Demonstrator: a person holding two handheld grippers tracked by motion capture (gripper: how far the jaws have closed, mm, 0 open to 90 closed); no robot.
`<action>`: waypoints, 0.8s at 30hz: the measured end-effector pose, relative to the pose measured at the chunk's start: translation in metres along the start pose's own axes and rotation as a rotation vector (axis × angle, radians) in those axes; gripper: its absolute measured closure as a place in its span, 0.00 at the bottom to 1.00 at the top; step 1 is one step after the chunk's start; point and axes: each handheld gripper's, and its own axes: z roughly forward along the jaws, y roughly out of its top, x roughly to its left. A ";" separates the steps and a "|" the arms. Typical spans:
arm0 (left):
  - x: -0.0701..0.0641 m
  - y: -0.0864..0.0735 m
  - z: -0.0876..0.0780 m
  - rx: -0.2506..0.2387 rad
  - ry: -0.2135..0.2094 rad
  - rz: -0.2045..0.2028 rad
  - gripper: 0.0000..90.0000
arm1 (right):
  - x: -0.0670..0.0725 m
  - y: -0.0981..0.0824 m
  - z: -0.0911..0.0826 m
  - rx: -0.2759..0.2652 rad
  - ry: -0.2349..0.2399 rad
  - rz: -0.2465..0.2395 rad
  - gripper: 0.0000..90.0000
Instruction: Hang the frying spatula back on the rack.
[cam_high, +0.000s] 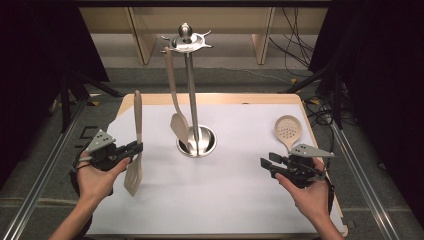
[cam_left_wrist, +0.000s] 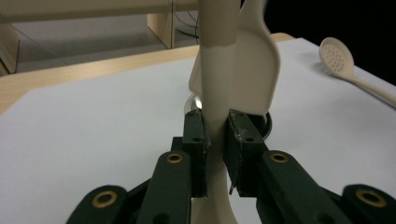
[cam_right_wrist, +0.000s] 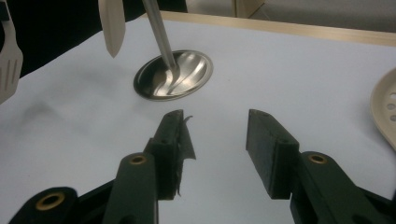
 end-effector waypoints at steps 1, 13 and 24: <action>-0.003 0.002 -0.001 -0.010 -0.009 0.005 0.87 | 0.000 0.000 0.000 0.000 0.000 0.000 0.64; -0.052 0.020 0.006 -0.070 -0.117 0.098 0.87 | 0.013 0.014 -0.003 -0.041 0.033 -0.020 0.64; -0.094 0.036 0.034 -0.079 -0.194 0.134 0.87 | 0.036 0.036 0.001 -0.109 0.072 -0.033 0.64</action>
